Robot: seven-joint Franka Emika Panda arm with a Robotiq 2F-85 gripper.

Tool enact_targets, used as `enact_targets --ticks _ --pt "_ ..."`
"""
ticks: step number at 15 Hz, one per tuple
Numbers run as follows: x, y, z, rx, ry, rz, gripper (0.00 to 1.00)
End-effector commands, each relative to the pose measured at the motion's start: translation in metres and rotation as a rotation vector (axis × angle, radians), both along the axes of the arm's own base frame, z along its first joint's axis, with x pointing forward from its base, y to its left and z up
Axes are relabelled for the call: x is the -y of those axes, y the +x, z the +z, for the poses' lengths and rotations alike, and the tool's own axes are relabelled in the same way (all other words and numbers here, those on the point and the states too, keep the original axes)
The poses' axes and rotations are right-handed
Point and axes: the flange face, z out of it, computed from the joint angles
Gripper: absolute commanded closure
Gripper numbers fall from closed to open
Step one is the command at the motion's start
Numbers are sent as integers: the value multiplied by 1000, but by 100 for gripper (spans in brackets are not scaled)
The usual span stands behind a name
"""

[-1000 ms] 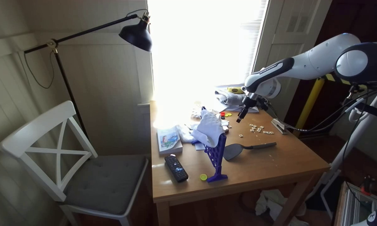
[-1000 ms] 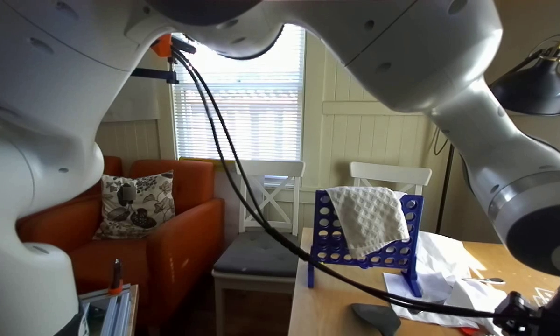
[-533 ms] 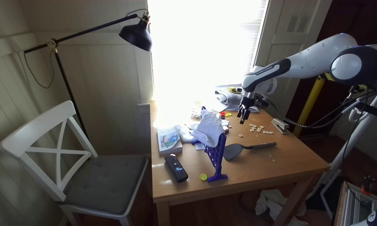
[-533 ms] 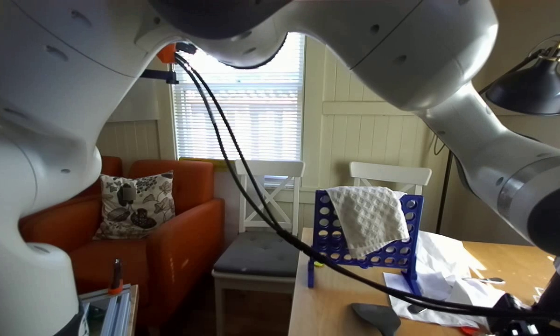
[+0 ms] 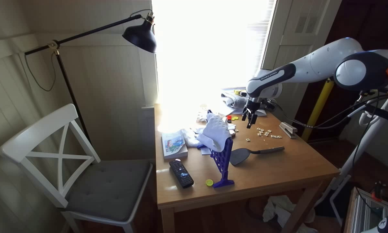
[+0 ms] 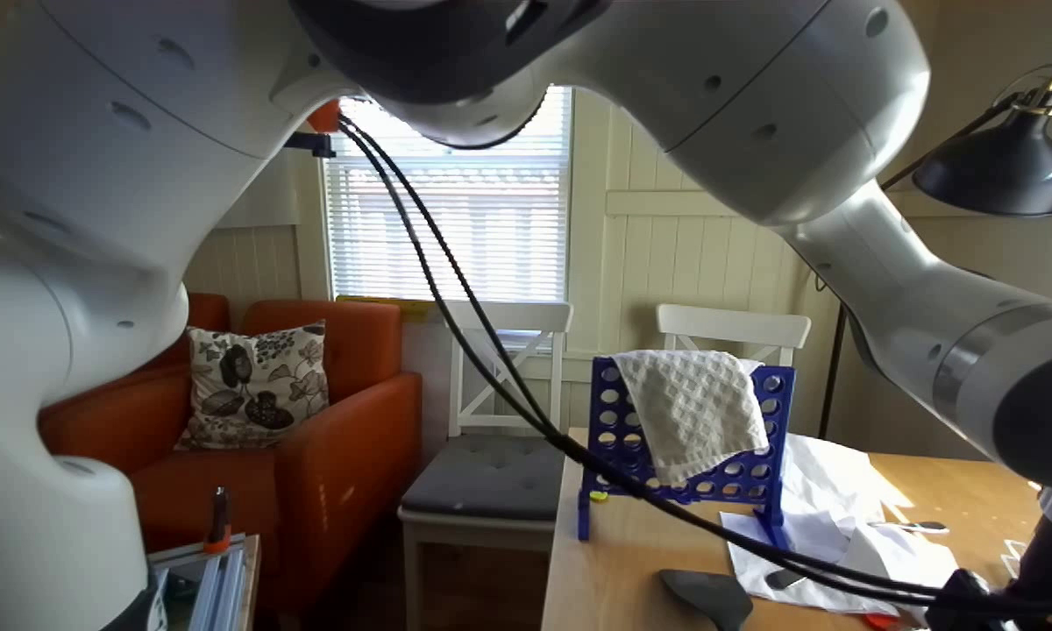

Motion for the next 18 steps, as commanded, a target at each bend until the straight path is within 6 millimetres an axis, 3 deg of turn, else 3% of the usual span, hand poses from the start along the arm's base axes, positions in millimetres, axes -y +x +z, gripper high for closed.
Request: enact_targets --ticks 1,4,6,13,18 --pt "20 0 2 5 -56 166 0" --pt "32 -1 1 13 -88 198 0" --pt "28 2 -4 6 -93 228 0" --pt "-7 29 -30 -29 -134 235 0" --pt "-30 42 -38 -62 -123 173 0"
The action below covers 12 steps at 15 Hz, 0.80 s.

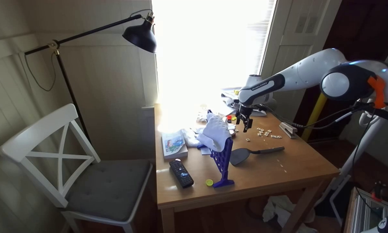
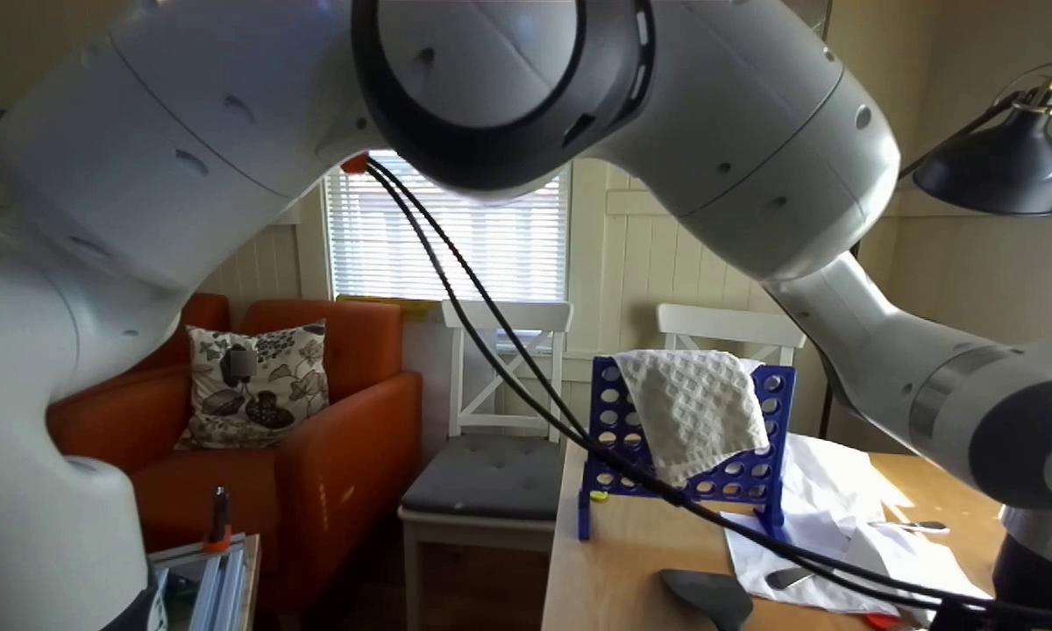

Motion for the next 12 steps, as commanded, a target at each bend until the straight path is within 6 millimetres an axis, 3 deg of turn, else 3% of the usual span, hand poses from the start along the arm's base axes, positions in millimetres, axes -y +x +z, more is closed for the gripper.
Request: enact_targets --ticks 1,6,12 --pt "-13 15 -3 -29 -21 -44 0" --pt "-34 23 -3 -77 14 -71 0" --pt "-28 22 -2 -109 48 -121 0"
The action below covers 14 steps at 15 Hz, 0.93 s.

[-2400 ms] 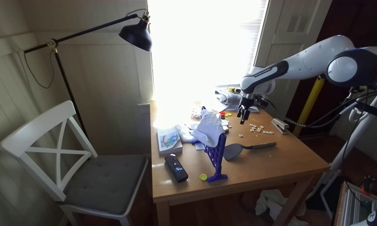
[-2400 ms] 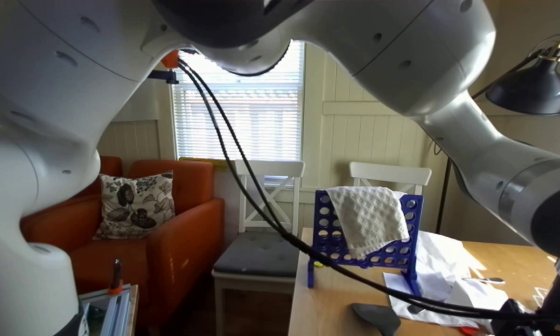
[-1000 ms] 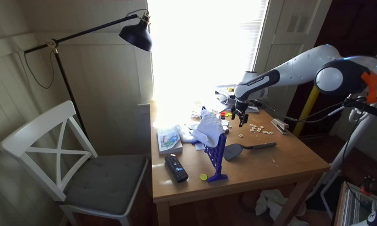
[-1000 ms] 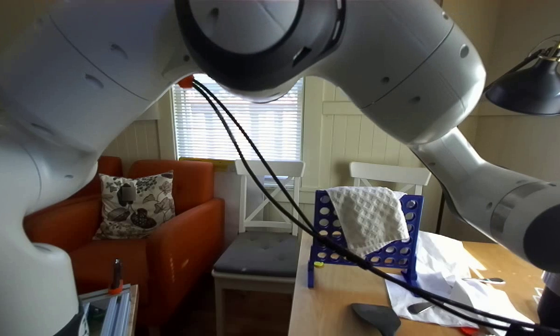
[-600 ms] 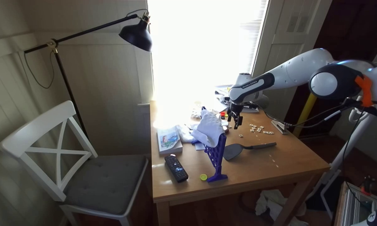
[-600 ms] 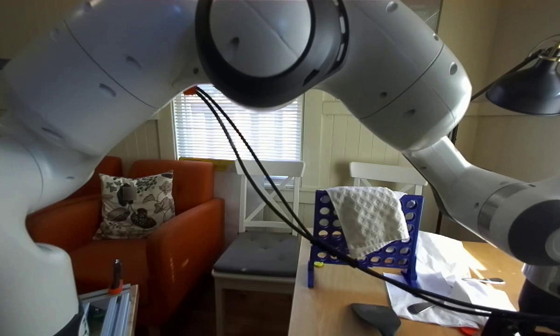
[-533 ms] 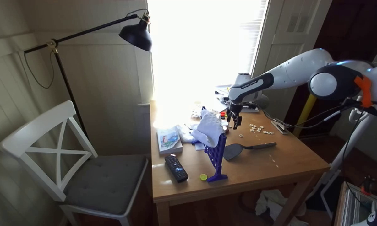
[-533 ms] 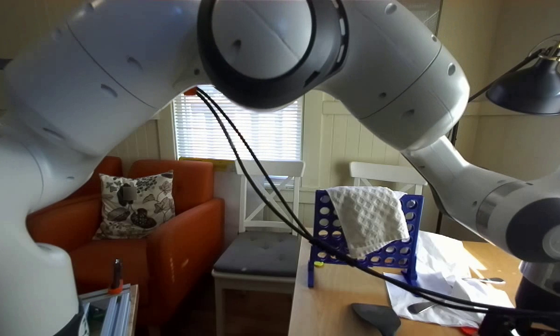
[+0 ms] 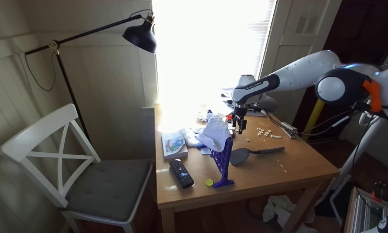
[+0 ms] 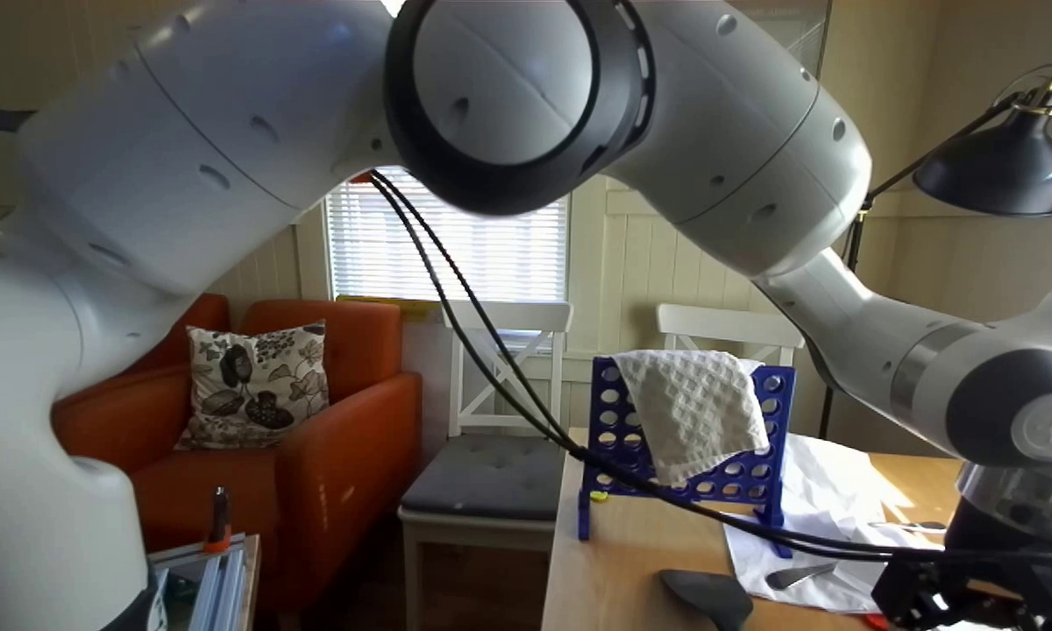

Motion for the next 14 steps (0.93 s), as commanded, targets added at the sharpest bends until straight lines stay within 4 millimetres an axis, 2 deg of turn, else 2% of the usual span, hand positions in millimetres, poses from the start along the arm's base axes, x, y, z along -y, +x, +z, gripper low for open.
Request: enact_targets --ticks 1,5,7,8,10,14 --pt "10 3 -4 -25 7 -36 0" --pt "18 3 -5 -14 3 -36 0" --pt "16 4 1 9 7 -28 0" --pt "16 -2 -2 -13 5 -32 0" --pt "15 0 0 -6 6 -31 0" --pt "23 1 -9 10 -59 -50 0"
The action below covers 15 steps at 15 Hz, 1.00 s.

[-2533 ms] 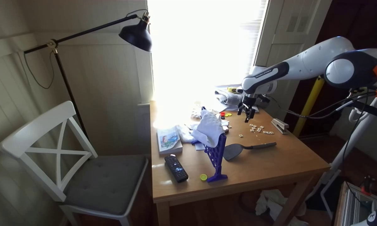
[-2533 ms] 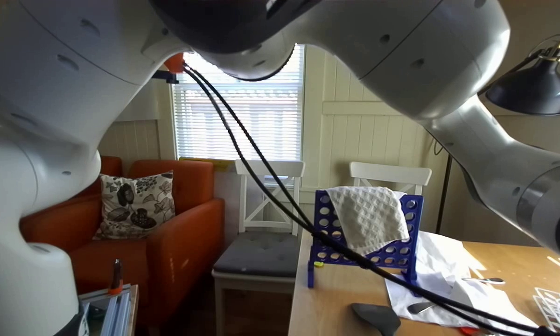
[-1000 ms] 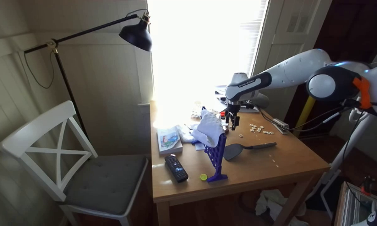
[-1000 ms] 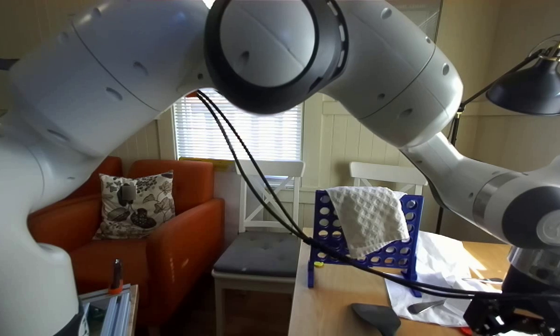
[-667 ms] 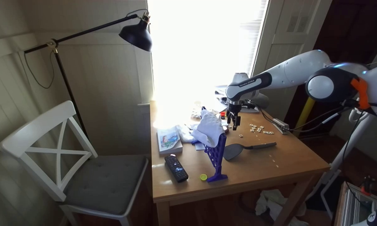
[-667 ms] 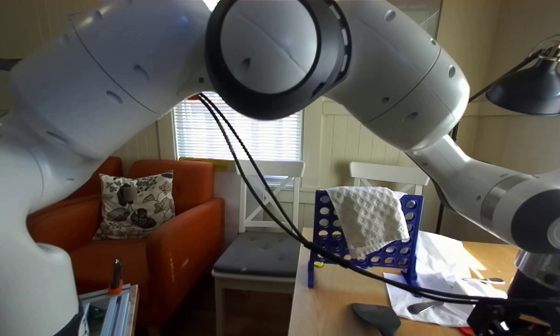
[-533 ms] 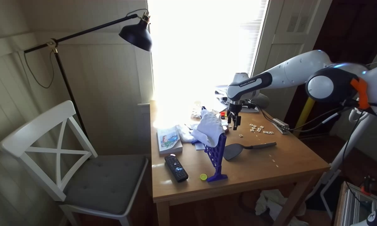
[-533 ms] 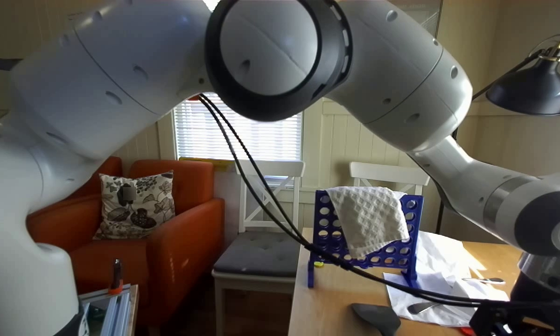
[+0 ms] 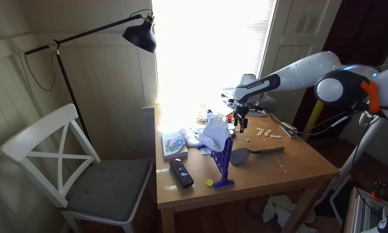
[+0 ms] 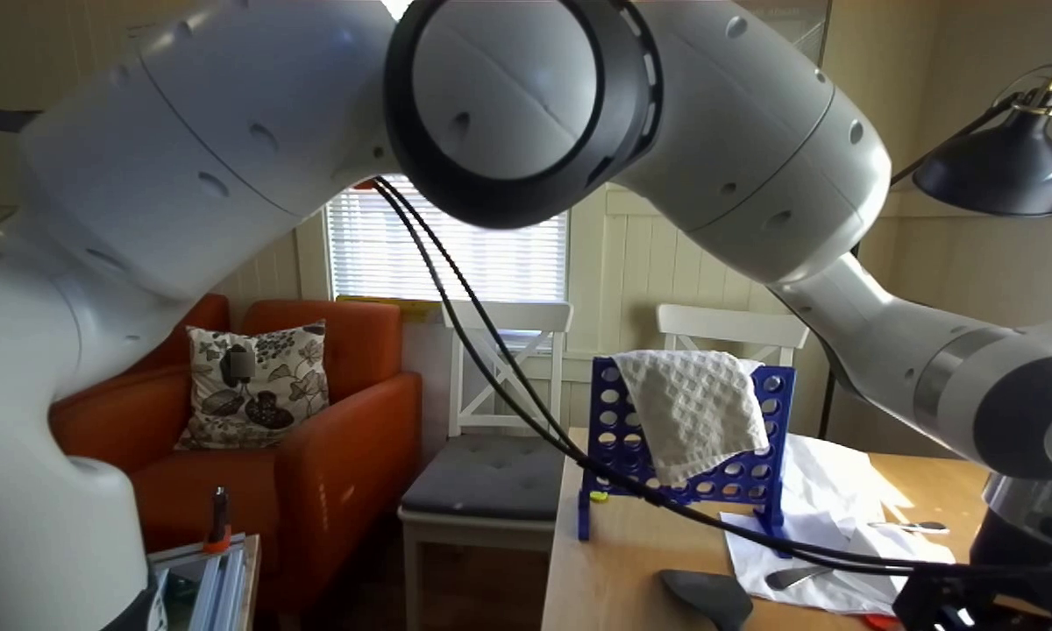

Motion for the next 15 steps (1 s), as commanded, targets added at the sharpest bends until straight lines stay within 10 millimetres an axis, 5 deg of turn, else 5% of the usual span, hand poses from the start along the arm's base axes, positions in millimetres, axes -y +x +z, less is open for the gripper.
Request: enact_targets --ticks 1,8,15 --pt "7 3 -12 12 -66 -10 0" --pt "12 5 -32 34 -103 -16 0" --pt "7 3 -26 3 -87 -20 0"
